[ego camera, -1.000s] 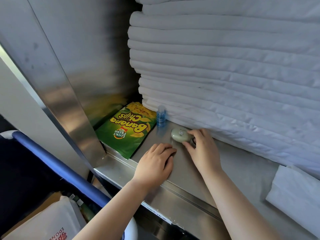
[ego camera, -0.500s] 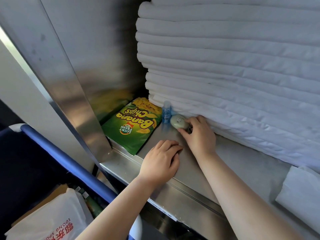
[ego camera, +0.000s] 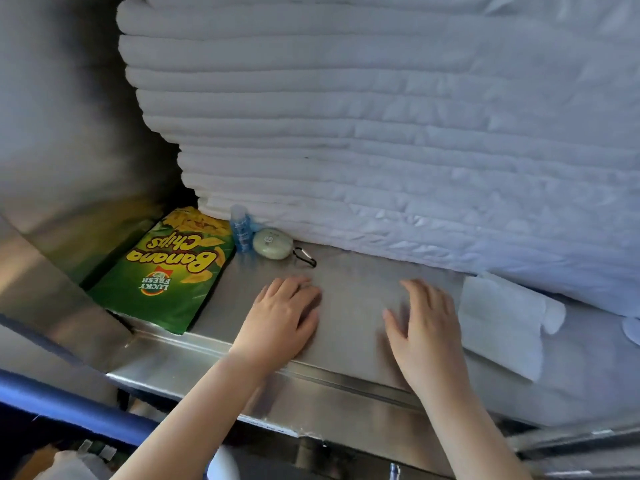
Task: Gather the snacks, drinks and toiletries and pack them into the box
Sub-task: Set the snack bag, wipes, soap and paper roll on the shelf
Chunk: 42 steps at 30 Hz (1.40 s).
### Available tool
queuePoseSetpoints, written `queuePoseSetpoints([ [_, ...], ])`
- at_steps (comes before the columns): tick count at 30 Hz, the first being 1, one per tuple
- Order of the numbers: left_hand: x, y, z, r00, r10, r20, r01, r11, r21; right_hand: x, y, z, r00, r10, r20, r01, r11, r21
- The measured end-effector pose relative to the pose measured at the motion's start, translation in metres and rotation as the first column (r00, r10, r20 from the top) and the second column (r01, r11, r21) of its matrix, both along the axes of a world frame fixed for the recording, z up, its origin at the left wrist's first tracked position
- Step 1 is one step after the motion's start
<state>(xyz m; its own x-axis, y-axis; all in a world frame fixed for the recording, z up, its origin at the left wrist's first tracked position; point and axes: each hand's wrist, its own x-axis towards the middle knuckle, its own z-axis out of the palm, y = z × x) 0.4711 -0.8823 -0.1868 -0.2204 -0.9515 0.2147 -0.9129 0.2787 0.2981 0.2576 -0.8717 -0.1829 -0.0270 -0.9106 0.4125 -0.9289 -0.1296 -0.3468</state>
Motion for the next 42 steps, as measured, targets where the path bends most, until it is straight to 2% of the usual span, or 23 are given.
queuePoseSetpoints([
  [3, -0.037, -0.013, 0.002, 0.987, -0.16, -0.01, 0.16, 0.987, -0.004, -0.022, 0.024, -0.002, 0.984, -0.163, -0.076, 0.169, 0.983, 0.074],
  [7, -0.074, -0.018, -0.001, 0.952, -0.307, 0.011, 0.307, 0.951, -0.037, -0.037, 0.035, -0.005, 0.957, -0.265, -0.12, 0.279, 0.953, 0.119],
  [15, -0.114, -0.037, 0.006, 0.877, -0.481, 0.019, 0.481, 0.877, -0.017, -0.04, 0.008, -0.002, 0.922, -0.387, -0.021, 0.384, 0.906, 0.18],
  [21, -0.158, -0.06, 0.033, 0.77, -0.638, -0.01, 0.632, 0.765, -0.125, -0.042, 0.016, -0.008, 0.912, -0.402, -0.086, 0.411, 0.889, 0.201],
  [24, -0.177, -0.072, 0.04, 0.73, -0.682, -0.036, 0.676, 0.729, -0.108, -0.04, 0.022, -0.009, 0.916, -0.396, -0.057, 0.399, 0.893, 0.21],
  [29, -0.191, -0.081, 0.033, 0.694, -0.703, -0.158, 0.715, 0.698, 0.037, -0.037, 0.035, -0.013, 0.928, -0.372, -0.004, 0.365, 0.91, 0.199],
  [32, -0.192, -0.08, 0.028, 0.706, -0.636, -0.311, 0.677, 0.735, 0.035, -0.038, 0.038, -0.014, 0.936, -0.352, -0.01, 0.346, 0.915, 0.208],
  [36, -0.189, -0.079, 0.023, 0.745, -0.546, -0.383, 0.615, 0.784, 0.08, -0.041, 0.038, -0.011, 0.958, -0.286, 0.01, 0.276, 0.933, 0.232],
  [42, -0.153, -0.074, 0.017, 0.747, -0.442, -0.497, 0.538, 0.841, 0.06, -0.032, 0.034, -0.005, 0.978, -0.139, 0.154, 0.124, 0.987, 0.105],
])
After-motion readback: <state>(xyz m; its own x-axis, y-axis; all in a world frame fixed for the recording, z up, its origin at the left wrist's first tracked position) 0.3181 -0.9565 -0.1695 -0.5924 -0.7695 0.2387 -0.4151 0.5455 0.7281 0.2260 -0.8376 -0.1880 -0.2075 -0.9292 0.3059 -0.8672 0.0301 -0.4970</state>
